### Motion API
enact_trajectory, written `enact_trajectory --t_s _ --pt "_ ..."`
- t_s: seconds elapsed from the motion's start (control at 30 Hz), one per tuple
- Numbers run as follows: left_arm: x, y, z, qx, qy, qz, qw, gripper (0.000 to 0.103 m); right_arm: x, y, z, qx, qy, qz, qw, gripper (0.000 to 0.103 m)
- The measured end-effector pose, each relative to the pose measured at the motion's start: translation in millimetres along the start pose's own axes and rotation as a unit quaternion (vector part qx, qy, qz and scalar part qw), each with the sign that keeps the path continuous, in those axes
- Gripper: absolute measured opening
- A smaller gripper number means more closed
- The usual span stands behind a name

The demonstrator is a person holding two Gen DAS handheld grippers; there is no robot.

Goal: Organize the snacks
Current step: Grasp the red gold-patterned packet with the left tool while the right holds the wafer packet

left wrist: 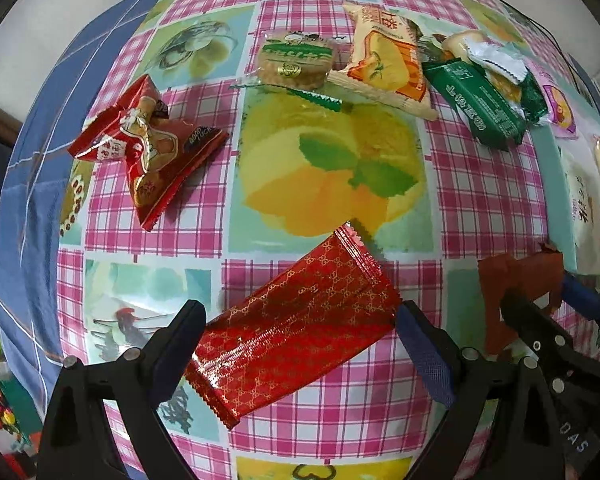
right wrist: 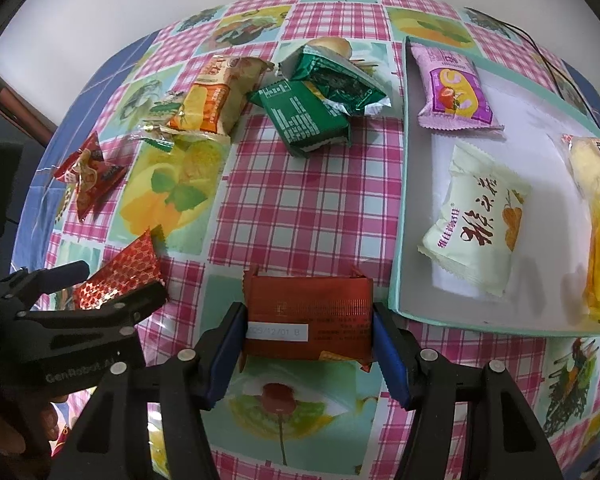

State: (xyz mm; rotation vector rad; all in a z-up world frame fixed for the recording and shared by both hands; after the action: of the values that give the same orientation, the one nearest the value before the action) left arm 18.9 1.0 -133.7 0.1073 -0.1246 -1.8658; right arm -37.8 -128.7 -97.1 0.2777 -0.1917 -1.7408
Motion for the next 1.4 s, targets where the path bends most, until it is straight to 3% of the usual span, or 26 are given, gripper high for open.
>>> enact_trajectory --t_s 0.37,0.73,1.13,1.27,1.4 --pt "-2 1 28 0.035 0.012 -0.03 0.9989 0.096 -1 -2 0 -0.002 0.001 -0.001 1.0 0.064" --pt "10 -7 17 0.016 0.038 -0.083 0.9957 0.096 0 0 -1 -0.006 0.004 -0.004 1.0 0.064" --pt "-29 23 14 0.035 0.065 0.005 0.9973 0.096 2 1 -3 -0.009 0.008 -0.01 1.0 0.064" --pt "-57 35 16 0.045 0.091 0.057 0.9932 0.096 3 1 -3 -0.01 0.009 -0.01 1.0 0.064" --pt "-79 42 15 0.042 0.089 0.101 0.99 0.096 2 3 -5 -0.011 0.008 -0.009 1.0 0.064"
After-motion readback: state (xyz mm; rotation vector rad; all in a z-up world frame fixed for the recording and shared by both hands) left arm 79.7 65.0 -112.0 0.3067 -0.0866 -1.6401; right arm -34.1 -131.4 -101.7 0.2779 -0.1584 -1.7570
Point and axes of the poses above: each gripper's, at about its wrist camera, not at the fingertips, and z roughly against the way its jaws point, x to its right, y to its top, the point moved 4 cm from there along -z, roughly the way its jaws point, and after that the axes turned 14 degrees about z, right-handed, at the moved point
